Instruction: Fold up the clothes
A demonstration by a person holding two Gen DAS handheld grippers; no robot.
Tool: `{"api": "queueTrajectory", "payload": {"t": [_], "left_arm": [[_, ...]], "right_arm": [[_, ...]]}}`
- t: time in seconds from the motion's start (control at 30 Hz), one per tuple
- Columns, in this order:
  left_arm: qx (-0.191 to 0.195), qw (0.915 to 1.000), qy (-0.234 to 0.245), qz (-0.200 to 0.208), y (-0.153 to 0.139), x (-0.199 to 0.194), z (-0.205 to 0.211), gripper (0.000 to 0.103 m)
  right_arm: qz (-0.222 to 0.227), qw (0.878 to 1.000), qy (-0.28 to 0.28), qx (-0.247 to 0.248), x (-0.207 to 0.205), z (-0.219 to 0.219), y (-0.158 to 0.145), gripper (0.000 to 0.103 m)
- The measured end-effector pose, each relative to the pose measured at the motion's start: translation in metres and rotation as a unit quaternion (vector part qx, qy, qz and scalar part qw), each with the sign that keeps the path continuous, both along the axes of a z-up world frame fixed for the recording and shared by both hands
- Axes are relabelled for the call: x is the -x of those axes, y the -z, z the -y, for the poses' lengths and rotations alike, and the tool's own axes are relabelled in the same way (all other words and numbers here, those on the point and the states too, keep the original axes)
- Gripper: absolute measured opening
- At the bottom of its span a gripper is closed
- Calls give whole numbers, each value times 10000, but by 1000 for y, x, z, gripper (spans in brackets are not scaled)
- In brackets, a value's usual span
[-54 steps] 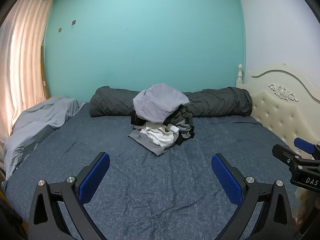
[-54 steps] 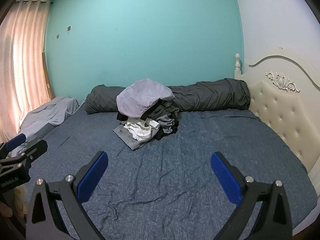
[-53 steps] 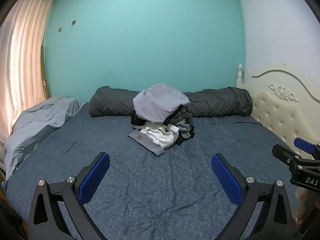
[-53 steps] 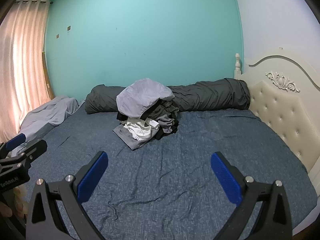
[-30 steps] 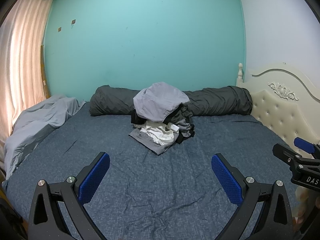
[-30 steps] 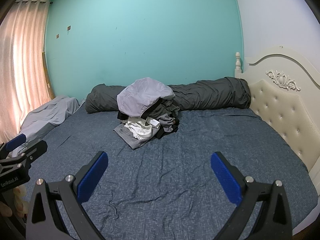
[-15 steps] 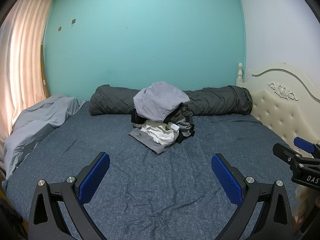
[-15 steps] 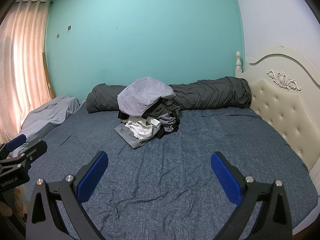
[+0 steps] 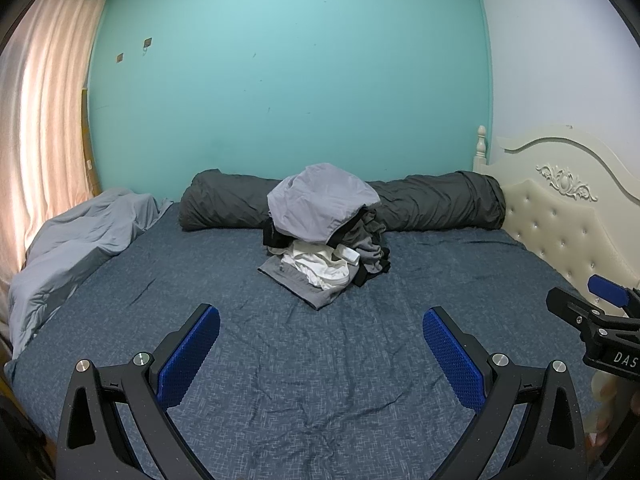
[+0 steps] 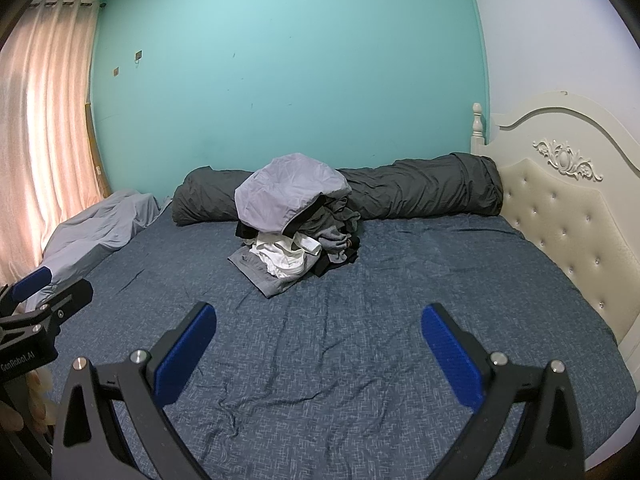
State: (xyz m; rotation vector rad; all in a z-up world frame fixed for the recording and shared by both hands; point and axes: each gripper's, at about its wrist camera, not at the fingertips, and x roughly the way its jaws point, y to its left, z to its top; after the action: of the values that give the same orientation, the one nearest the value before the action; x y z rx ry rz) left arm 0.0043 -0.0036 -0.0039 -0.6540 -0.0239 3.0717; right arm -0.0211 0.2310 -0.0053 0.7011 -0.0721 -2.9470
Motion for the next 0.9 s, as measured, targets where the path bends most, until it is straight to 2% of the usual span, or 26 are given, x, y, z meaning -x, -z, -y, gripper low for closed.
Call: {"api": "queueTrajectory", "payload": {"t": [0.9], "left_arm": [[-17,10000,17,71,3,7,-3,103]], "right_arm": [[62,10000,28,14,6,-3,3,103]]}}
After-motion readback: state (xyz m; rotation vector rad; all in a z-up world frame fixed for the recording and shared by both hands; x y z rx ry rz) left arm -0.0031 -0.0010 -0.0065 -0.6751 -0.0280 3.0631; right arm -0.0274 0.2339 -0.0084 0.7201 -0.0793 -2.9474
